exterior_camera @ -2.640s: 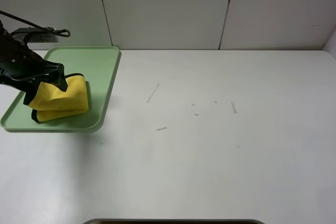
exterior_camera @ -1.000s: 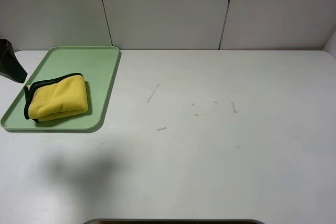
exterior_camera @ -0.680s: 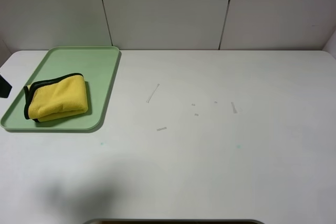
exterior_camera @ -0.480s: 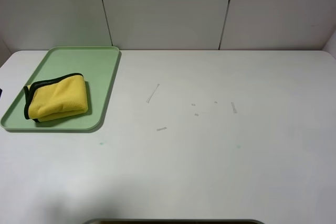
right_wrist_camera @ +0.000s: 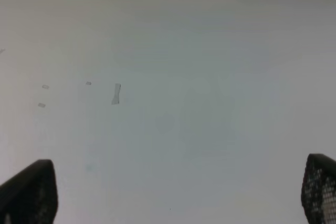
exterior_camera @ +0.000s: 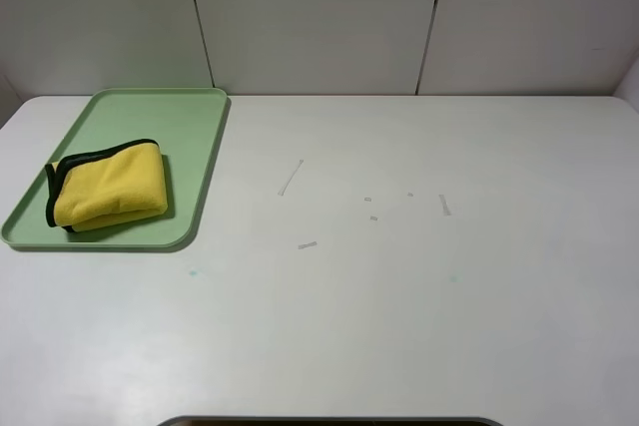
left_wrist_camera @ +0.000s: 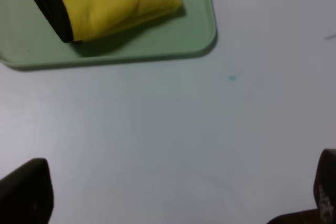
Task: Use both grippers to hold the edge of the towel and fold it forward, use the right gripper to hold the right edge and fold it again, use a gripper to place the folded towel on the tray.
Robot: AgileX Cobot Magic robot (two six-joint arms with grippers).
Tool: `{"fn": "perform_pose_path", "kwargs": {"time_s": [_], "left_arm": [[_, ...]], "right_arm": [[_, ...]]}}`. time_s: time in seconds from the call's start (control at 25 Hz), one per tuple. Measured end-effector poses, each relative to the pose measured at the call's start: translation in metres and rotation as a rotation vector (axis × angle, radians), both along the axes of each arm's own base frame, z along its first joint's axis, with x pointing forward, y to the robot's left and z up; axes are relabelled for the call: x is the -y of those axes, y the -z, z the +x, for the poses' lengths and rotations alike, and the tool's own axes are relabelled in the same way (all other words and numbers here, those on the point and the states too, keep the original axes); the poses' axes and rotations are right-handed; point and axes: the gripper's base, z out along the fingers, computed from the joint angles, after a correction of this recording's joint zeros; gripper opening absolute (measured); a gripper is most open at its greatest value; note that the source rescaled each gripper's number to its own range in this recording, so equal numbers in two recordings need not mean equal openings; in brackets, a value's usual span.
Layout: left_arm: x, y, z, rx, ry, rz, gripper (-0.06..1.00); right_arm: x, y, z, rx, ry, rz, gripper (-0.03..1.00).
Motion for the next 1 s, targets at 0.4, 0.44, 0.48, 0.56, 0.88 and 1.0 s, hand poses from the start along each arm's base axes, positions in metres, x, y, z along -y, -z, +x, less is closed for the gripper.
{"fn": "perform_pose_path", "kwargs": {"time_s": [0.4,0.44,0.48,0.56,0.88,1.0], "left_arm": [[0.001,0.022,-0.026,0.036,0.006,0.006,1.00],[0.001,0.021,-0.028,0.049,0.006,0.006,1.00],[0.001,0.021,-0.030,0.065,0.006,0.007,1.00],[0.001,0.021,-0.036,0.104,0.006,0.008,1.00],[0.002,0.020,-0.064,0.288,0.043,0.008,1.00],[0.001,0.020,-0.066,0.301,0.088,0.002,1.00]], "right_arm": [[0.000,0.000,0.000,0.000,0.000,0.000,1.00],[0.000,0.000,0.000,0.000,0.000,0.000,1.00],[0.000,0.000,0.000,0.000,0.000,0.000,1.00],[0.000,0.000,0.000,0.000,0.000,0.000,1.00],[0.000,0.000,0.000,0.000,0.000,0.000,1.00],[0.000,0.000,0.000,0.000,0.000,0.000,1.00]]}}
